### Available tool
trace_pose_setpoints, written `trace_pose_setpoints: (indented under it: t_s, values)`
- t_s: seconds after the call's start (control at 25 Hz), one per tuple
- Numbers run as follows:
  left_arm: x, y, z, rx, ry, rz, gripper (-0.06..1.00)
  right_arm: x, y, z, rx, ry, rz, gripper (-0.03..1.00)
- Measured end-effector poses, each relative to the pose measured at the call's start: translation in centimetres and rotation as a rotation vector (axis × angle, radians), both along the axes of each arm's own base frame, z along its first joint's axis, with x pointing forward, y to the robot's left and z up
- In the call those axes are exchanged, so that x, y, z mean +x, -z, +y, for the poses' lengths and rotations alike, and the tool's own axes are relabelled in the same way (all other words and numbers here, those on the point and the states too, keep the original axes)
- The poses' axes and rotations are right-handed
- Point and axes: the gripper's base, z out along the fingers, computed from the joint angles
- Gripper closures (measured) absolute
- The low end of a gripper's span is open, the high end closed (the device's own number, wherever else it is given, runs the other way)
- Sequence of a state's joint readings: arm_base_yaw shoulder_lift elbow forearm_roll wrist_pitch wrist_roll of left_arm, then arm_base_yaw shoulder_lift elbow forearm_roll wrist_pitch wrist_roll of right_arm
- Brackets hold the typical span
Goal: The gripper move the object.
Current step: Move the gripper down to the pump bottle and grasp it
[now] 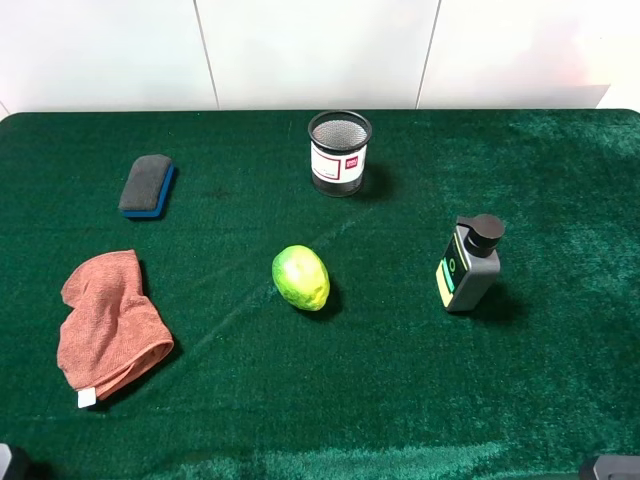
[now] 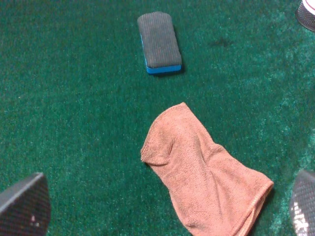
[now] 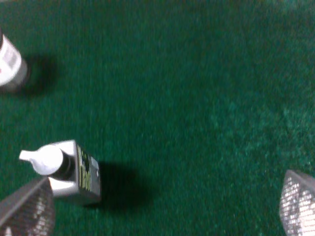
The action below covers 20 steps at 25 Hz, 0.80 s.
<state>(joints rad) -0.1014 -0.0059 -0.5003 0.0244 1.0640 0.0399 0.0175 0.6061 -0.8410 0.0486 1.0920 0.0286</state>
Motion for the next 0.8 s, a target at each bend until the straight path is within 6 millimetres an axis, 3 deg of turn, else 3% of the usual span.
trace_pose_setpoints:
  t_s: [0.36,0.6,0.8]
  values:
    - [0.0,0.0,0.0,0.000,0.000,0.000,-0.05,4.6,-1.3,1.0,0.070,-0.058,0.166,0.27]
    - [0.0,0.0,0.0,0.000,0.000,0.000,-0.05,6.5,-0.4,3.5,0.080,-0.202,0.284,0.27]
    - [0.0,0.0,0.0,0.000,0.000,0.000,-0.05,8.1,0.7,5.2,0.095,-0.226,0.389,0.27]
